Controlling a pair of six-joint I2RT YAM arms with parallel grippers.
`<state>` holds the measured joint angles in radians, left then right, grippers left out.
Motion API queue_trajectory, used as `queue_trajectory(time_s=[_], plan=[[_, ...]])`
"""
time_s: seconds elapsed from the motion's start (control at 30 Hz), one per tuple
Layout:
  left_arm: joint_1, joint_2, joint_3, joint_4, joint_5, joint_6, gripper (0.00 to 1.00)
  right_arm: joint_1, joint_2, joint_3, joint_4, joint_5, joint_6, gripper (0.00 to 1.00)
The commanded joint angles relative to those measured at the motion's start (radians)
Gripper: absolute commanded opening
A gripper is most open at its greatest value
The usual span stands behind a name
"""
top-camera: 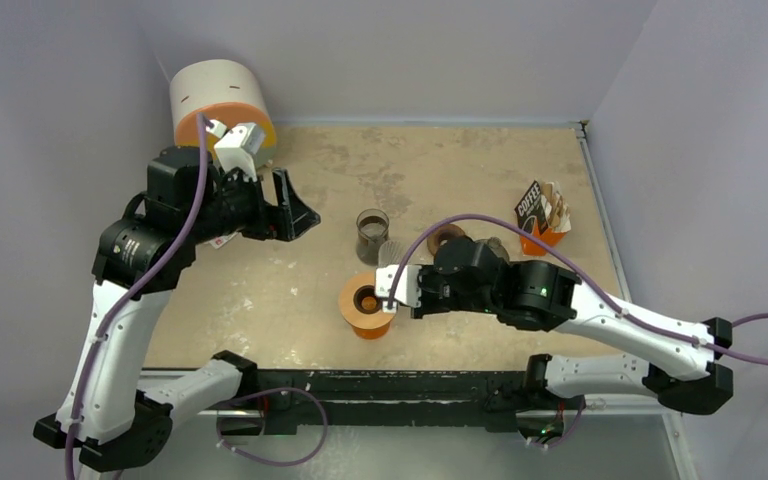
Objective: Place the coffee filter in the dripper
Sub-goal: Pick up the coffee dripper from the center of the board, then place the coffee dripper in the dripper holder.
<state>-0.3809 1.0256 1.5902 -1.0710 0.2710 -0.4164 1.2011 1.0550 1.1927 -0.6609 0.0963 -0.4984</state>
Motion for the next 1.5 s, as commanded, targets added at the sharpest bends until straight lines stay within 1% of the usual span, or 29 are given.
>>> queue_trajectory(time_s=[0.0, 0.17, 0.37, 0.47, 0.6, 0.73, 0.8, 0.97, 1.03, 1.2, 1.47], plan=[[0.004, 0.046, 0.112, -0.066, 0.123, 0.036, 0.82, 0.033, 0.041, 0.106, 0.003, -0.093, -0.280, 0.00], [0.004, 0.078, 0.136, -0.097, 0.182, 0.024, 0.80, 0.061, 0.086, 0.160, -0.028, -0.127, -0.442, 0.00], [0.004, 0.100, 0.060, -0.082, 0.302, -0.013, 0.75, 0.082, 0.162, 0.251, -0.110, -0.098, -0.574, 0.00], [0.004, 0.109, 0.035, -0.095, 0.312, -0.025, 0.74, 0.099, 0.199, 0.285, -0.149, -0.049, -0.635, 0.00], [0.001, 0.146, 0.030, -0.158, 0.324, -0.018, 0.69, 0.127, 0.237, 0.317, -0.180, 0.021, -0.699, 0.00], [-0.010, 0.156, 0.013, -0.176, 0.290, -0.018, 0.65, 0.166, 0.269, 0.334, -0.200, 0.095, -0.752, 0.00], [-0.032, 0.179, 0.028, -0.198, 0.266, -0.018, 0.61, 0.190, 0.288, 0.345, -0.203, 0.129, -0.769, 0.00], [-0.170, 0.222, 0.060, -0.240, 0.115, -0.050, 0.55, 0.226, 0.329, 0.377, -0.226, 0.192, -0.773, 0.00], [-0.203, 0.240, 0.066, -0.271, 0.069, -0.059, 0.52, 0.232, 0.335, 0.380, -0.235, 0.207, -0.773, 0.00], [-0.210, 0.235, 0.062, -0.302, 0.001, -0.071, 0.48, 0.246, 0.334, 0.376, -0.245, 0.235, -0.772, 0.00], [-0.217, 0.251, 0.059, -0.307, -0.002, -0.079, 0.40, 0.261, 0.336, 0.380, -0.243, 0.254, -0.769, 0.00]])
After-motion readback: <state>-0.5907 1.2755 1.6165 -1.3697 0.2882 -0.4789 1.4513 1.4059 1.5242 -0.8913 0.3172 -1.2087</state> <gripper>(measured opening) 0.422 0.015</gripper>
